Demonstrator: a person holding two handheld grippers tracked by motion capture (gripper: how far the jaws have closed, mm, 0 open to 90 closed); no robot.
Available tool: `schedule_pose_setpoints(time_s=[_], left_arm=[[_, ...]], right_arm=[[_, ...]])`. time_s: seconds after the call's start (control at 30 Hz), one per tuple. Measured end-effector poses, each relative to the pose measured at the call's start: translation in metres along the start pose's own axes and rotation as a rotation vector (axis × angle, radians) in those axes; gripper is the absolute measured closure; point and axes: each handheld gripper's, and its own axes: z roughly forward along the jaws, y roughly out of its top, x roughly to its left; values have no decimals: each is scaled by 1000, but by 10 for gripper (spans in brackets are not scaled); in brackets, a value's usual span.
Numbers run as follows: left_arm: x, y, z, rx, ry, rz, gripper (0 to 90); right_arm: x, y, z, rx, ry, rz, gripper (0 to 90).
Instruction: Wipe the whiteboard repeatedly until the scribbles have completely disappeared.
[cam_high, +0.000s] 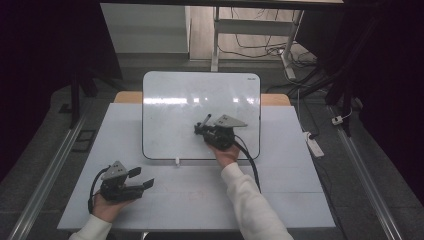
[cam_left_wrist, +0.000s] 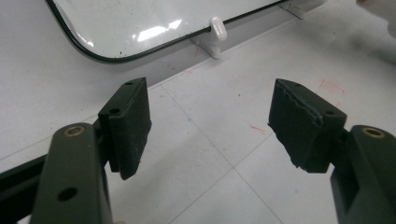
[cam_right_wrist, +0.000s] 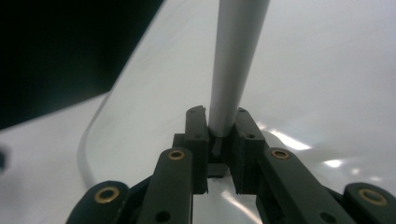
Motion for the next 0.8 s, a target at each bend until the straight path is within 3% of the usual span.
schedule_pose_setpoints(time_s=[0.07,0.13,0.23,0.3,0.33,0.47,0.53,0.6,0.67,0.73,0.8], left_arm=[[1,0,1,3,-2,-1,302],[1,1,2,9,-3,2,302],[0,1,3,11,-3,5,302],[0,0,2,7,1,5,303],[-1,0,1,4,1,3,302],[1,0,1,4,0,-1,303],[1,0,2,8,-1,1,303],[1,1,3,11,-2,3,303],[0,1,3,11,1,4,303],[0,0,1,5,2,3,303],[0,0,0,1,4,1,304]], right_arm=[[-11,3,-8,-36,-26,49,791],[-9,-1,-8,-41,-22,67,791],[11,-11,5,29,58,28,791],[18,-11,9,58,57,-31,791],[16,-8,8,64,60,-30,791],[-9,3,-7,-11,-22,49,791],[-12,2,-9,-28,-16,95,791],[-2,-3,-2,21,28,71,791],[13,-10,6,86,82,13,791],[17,-9,6,105,76,-38,790],[5,-3,-1,69,34,-8,791]])
